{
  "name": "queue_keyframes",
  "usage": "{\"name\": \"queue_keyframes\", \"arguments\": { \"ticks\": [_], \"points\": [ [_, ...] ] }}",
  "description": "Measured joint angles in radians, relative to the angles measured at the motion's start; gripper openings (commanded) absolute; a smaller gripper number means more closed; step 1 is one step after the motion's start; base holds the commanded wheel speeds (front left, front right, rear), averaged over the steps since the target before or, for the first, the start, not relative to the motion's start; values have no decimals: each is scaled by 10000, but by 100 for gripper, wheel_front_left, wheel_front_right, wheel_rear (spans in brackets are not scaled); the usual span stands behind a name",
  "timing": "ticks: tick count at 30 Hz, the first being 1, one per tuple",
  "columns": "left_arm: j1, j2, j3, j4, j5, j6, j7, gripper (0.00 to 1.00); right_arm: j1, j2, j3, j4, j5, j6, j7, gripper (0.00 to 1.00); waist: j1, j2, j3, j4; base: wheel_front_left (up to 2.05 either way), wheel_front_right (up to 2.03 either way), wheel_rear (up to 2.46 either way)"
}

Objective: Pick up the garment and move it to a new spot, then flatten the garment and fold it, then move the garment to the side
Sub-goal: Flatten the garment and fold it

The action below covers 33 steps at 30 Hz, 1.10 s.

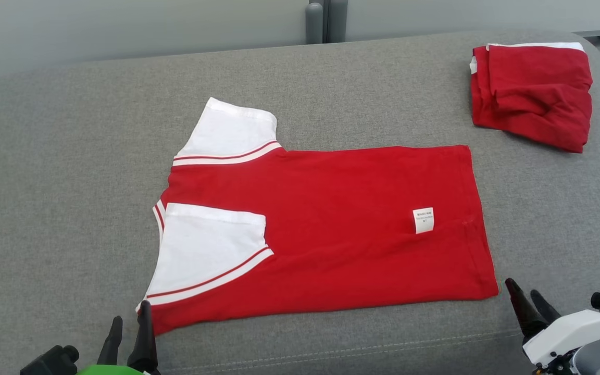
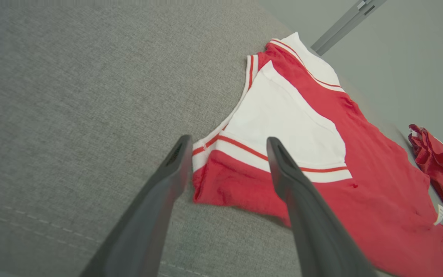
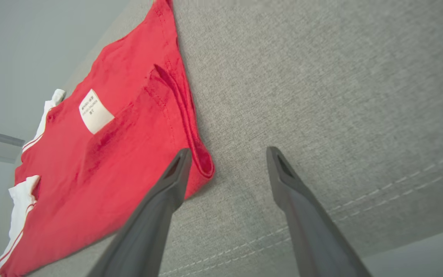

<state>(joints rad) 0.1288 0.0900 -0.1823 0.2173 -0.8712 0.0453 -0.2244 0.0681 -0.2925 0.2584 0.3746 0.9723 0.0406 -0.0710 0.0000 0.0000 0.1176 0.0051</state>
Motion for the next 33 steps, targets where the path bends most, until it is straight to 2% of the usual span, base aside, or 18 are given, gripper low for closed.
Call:
{"name": "queue_keyframes", "arguments": {
  "ticks": [4, 8, 15, 21, 28, 33],
  "points": [
    [-12, 257, -59, -136, 309, 42, 52, 100, -65, -399, -69, -257, -393, -121, -165, 100, 0, 0, -51, -49, 0, 0, 0],
    [-250, 767, -399, -249, 997, 75, 280, 100, -568, -865, 125, -514, -1101, -165, -165, 100, 0, 0, -70, -58, 0, 0, 0],
    [-2349, 1569, -1277, -387, 2173, -12, 1183, 100, -1904, -1225, 560, -1106, -1615, -161, 322, 100, 0, 0, 173, -34, 0, 0, 0],
    [-4270, 1672, -1801, -276, 2602, -56, 2289, 100, -3389, -1678, 884, -1452, -2111, -159, 1110, 100, 0, 0, 644, -107, 0, 0, 0],
    [-6527, 1547, -1822, 405, 2723, 86, 3302, 100, -5015, -2059, 1174, -1749, -2564, -144, 1977, 100, 0, 0, 1452, -244, 0, 0, 0],
    [-7874, 1432, -1827, 1149, 2842, 182, 4065, 100, -6187, -2109, 1565, -1896, -2940, 31, 2623, 100, 0, 0, 2110, -373, 0, 0, 0]
  ]
}}
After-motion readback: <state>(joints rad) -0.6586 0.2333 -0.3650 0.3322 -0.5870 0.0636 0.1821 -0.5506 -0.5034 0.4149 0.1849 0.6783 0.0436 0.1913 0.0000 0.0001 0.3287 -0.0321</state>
